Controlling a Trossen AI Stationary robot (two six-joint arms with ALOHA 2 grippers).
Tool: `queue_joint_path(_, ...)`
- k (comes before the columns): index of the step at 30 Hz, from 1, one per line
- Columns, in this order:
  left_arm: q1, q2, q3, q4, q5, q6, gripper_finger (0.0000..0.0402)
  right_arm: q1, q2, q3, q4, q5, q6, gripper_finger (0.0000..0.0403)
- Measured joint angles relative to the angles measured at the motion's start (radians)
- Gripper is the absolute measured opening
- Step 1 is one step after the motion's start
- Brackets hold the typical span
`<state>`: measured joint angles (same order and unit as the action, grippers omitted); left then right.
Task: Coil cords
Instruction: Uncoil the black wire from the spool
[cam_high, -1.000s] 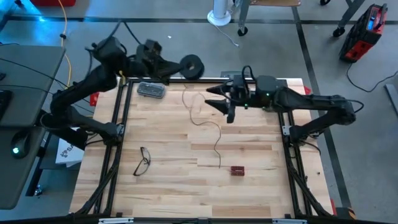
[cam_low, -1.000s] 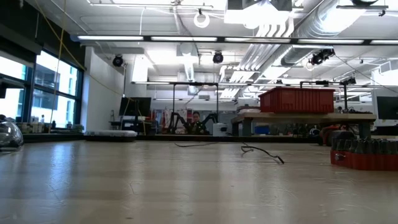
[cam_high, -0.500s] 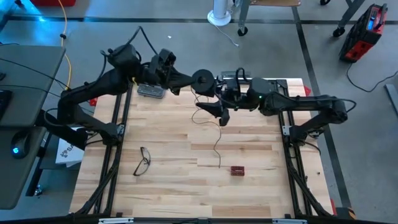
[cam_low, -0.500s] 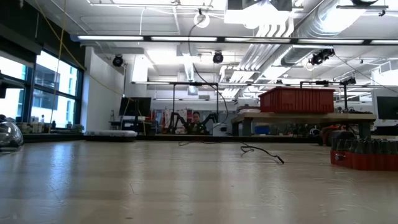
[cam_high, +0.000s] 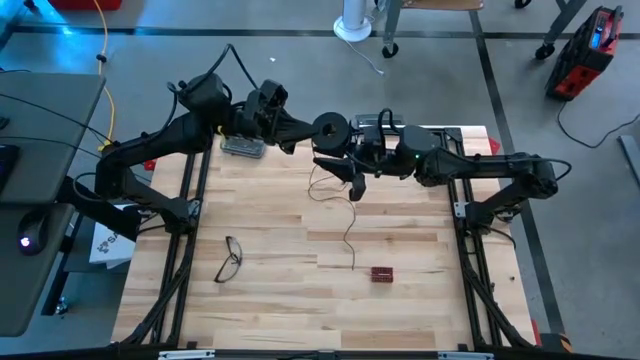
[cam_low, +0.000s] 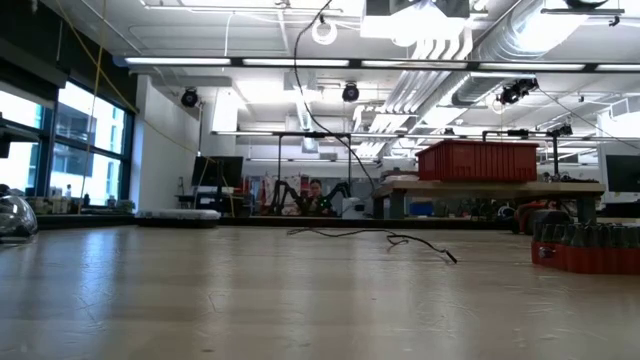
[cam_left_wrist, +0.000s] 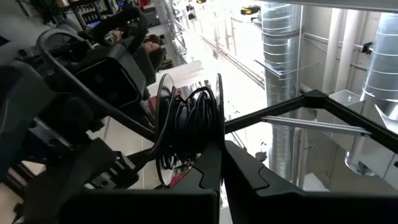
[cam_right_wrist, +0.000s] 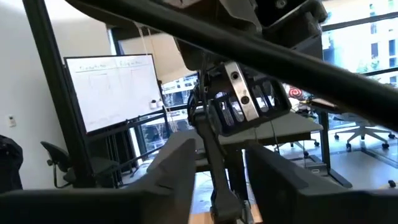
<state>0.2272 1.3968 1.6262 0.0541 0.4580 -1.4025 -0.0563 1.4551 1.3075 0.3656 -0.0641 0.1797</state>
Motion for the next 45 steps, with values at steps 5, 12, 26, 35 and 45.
queue_joint_path(5, 0.0, 0.003, 0.0, -0.002, -0.019, 0.009, 0.0, 0.0, 0.0, 0.0, 0.006, -0.011, -0.001, 0.0094)
queue_joint_path(12, 0.0, 0.003, 0.001, -0.002, -0.019, 0.009, 0.0, 0.0, 0.0, 0.0, 0.005, -0.015, -0.023, 0.0087)
queue_joint_path(26, -0.108, 0.006, 0.002, -0.073, 0.09, -0.035, 0.0, -0.058, -0.003, 0.0, 0.02, 0.027, -0.031, 0.0001)
queue_joint_path(35, -0.098, -0.114, 0.002, -0.482, -0.049, 0.154, 0.0, -0.149, -0.145, 0.0, -0.202, 0.028, -0.086, 0.0)
queue_joint_path(45, 0.085, -0.195, 0.002, -0.239, -0.368, 0.372, 0.0, -0.079, -0.267, 0.0, -0.439, 0.02, -0.035, 0.0)
